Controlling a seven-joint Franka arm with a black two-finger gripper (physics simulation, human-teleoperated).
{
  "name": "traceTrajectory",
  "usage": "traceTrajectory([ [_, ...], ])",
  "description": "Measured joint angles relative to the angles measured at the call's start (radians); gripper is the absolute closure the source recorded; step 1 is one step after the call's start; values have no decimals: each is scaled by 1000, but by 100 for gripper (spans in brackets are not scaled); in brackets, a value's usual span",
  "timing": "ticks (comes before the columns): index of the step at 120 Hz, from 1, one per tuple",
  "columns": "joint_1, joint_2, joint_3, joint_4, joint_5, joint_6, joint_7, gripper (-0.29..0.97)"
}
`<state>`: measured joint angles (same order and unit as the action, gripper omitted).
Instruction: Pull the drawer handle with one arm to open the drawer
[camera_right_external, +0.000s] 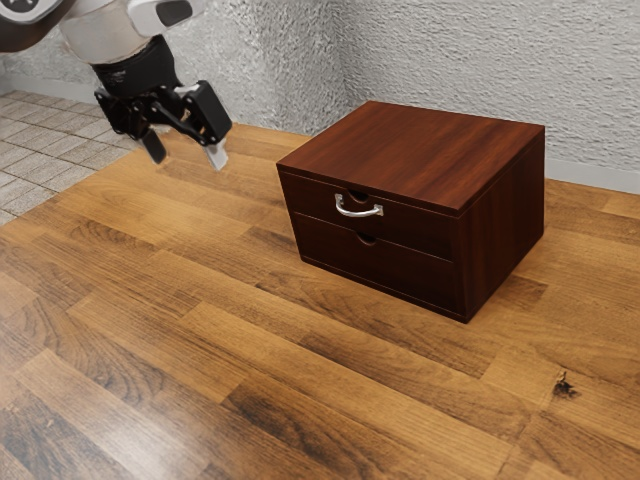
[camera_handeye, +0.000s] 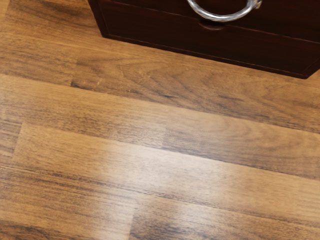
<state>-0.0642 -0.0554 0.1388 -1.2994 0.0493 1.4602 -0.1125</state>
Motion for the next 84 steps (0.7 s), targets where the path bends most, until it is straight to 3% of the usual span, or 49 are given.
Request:
traceTrajectory([
  [21, -3, 9, -5, -22, 16, -14, 34, 0],
  [57, -78, -12, -10, -20, 6, -112, 576, 0],
  [68, -142, -84, -12, -135, 9, -123, 725, 0],
  [84, -106, -292, -13, -441, 13, -22, 923, 0],
])
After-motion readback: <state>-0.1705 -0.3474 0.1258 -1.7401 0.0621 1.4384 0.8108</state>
